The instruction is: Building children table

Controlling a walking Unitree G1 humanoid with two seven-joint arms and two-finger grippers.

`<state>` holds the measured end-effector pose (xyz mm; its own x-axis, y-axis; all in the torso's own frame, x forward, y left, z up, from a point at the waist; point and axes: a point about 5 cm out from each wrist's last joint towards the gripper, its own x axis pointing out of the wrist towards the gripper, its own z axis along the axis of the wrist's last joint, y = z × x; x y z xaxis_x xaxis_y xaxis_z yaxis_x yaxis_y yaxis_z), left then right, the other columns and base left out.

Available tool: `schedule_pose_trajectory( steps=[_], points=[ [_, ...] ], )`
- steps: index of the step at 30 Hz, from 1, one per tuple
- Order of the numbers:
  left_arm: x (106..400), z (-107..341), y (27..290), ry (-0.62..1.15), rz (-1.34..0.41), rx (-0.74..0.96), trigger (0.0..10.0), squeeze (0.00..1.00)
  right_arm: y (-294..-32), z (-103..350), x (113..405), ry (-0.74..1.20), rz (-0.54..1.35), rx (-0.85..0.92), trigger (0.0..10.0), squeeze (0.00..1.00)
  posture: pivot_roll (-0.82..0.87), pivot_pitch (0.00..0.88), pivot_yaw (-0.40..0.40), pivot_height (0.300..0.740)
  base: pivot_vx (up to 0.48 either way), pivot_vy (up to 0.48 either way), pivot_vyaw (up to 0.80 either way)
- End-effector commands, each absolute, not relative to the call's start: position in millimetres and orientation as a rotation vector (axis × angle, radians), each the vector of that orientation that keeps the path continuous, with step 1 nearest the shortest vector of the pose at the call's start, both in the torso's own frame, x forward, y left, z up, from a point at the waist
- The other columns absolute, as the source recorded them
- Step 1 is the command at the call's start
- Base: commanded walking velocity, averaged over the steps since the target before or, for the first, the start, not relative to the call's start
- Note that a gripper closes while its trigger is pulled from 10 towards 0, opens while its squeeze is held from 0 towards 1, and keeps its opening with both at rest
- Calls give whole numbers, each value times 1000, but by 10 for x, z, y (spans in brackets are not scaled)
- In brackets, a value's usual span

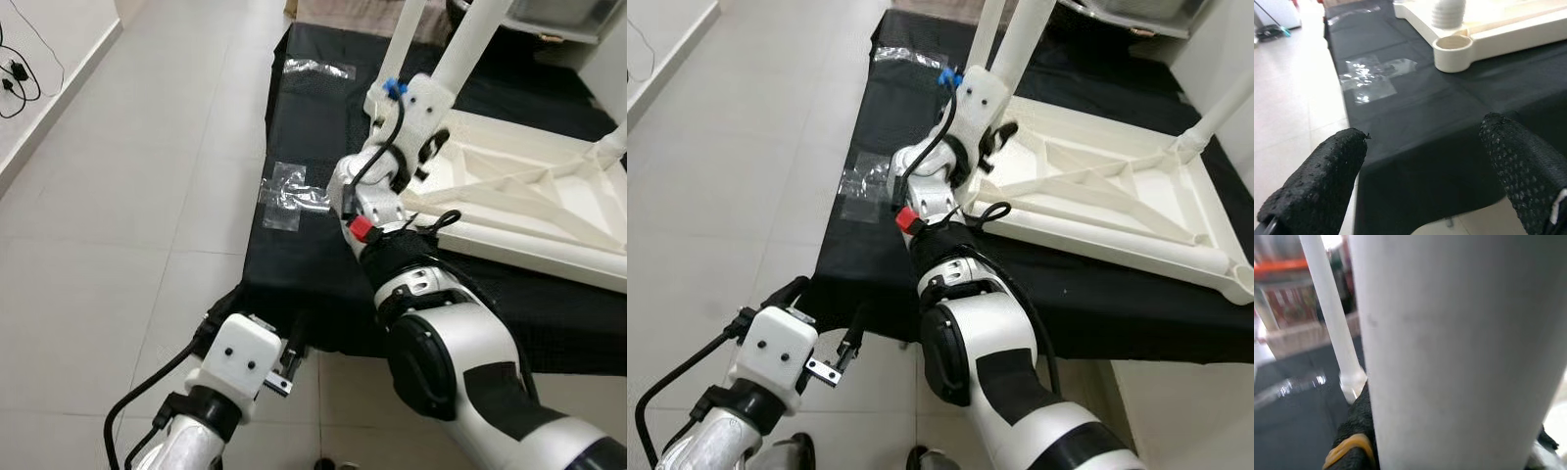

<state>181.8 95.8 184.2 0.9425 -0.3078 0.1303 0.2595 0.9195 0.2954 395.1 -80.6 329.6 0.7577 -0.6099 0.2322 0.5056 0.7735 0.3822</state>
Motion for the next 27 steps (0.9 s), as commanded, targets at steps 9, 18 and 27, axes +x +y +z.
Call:
schedule_pose_trajectory(
  steps=[9,18,27],
  points=[
    [1891,1829,961,-185,-299,273,10000,0,-901,3352,3880,-433,-476,296,0,0,104,191,-127,740,0,0,0],
    [2231,1749,983,-135,-387,402,10000,0,-945,3000,3828,-283,-140,471,0,0,99,160,-115,740,0,0,0],
    [2792,1851,946,-157,-408,448,10000,0,-825,2987,3631,-252,40,553,0,0,88,133,-101,740,0,0,0]
  ],
)
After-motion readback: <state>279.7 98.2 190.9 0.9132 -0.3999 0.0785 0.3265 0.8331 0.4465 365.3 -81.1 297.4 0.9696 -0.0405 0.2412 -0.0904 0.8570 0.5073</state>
